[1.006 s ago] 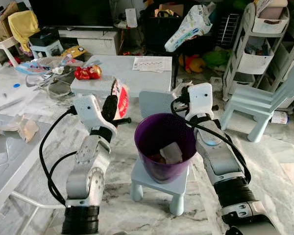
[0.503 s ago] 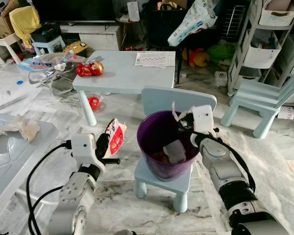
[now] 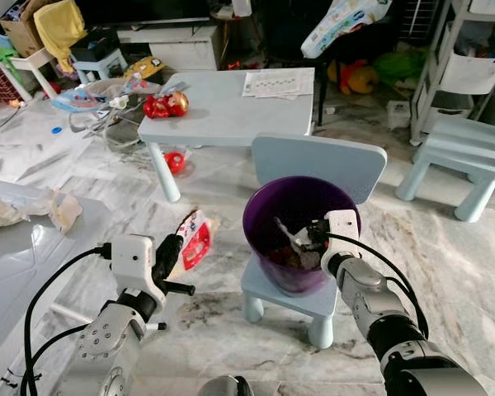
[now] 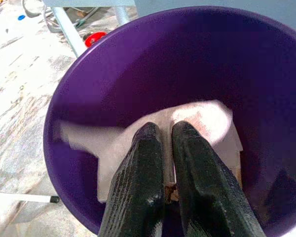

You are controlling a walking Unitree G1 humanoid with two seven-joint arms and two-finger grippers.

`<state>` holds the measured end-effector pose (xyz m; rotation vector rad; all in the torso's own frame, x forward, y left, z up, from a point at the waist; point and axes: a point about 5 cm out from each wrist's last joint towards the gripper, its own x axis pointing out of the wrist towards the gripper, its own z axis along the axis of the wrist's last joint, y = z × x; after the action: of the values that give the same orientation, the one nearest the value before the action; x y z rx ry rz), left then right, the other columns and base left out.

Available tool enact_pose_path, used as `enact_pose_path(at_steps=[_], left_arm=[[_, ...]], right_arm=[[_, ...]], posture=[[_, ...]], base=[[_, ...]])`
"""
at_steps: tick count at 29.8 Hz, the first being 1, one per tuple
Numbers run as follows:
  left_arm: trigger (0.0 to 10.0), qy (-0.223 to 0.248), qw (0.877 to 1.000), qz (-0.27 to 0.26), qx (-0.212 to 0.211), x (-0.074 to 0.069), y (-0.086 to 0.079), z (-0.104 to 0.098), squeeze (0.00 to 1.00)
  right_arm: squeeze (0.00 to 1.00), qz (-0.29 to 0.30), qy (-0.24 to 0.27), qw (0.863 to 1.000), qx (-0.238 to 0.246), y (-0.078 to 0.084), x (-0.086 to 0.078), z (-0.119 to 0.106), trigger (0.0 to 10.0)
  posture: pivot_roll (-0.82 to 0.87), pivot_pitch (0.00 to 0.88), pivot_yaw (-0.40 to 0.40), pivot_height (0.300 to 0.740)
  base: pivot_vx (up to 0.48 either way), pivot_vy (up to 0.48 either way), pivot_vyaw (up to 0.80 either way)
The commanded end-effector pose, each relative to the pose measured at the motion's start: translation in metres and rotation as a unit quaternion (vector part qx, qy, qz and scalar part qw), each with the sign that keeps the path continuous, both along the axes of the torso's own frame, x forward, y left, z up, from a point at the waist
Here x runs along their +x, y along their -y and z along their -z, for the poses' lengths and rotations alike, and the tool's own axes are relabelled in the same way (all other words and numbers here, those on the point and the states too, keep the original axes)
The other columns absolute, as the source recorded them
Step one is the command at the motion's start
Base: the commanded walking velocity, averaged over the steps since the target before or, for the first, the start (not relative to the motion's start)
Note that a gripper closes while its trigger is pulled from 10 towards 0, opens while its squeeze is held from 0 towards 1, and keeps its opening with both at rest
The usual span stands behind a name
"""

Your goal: Picking trash to rubbish bin

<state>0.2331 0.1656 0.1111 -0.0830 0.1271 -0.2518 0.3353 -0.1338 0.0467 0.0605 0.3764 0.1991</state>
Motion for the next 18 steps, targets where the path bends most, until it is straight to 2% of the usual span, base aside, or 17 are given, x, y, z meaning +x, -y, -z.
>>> enact_pose_path(at_steps=[1,7,13,15,18], left_arm=[[0.0,0.004,1.0,0.006,0.005,-0.001,-0.002,-0.004,0.0],[0.0,0.003,1.0,0.007,0.005,0.003,-0.001,-0.004,0.0],[0.0,0.009,1.0,-0.006,-0.005,0.016,0.001,-0.007,0.0],[0.7,0.015,1.0,-0.012,-0.021,0.021,0.004,-0.012,0.0],[0.5,0.034,0.999,-0.011,-0.039,0.03,0.012,-0.02,0.0]], right_arm=[[1.0,0.001,0.005,1.0,0.009,-0.003,0.002,-0.002,10.0],[1.0,0.024,0.012,1.0,-0.007,0.002,0.004,-0.003,10.0],[1.0,0.028,0.042,0.998,-0.025,0.001,0.007,-0.009,10.0],[1.0,0.04,0.069,0.996,-0.046,0.003,0.01,-0.018,10.0],[1.0,0.053,0.103,0.992,-0.058,0.002,0.012,-0.03,10.0]], posture=[[0.2,0.133,0.145,0.74],[0.19,0.122,0.141,0.74],[0.17,0.104,0.128,0.74],[0.15,0.093,0.114,0.74],[0.12,0.079,0.099,0.74]], base=[[0.0,0.0,0.0],[0.0,0.0,0.0],[0.0,0.0,0.0],[0.0,0.0,0.0],[0.0,0.0,0.0]])
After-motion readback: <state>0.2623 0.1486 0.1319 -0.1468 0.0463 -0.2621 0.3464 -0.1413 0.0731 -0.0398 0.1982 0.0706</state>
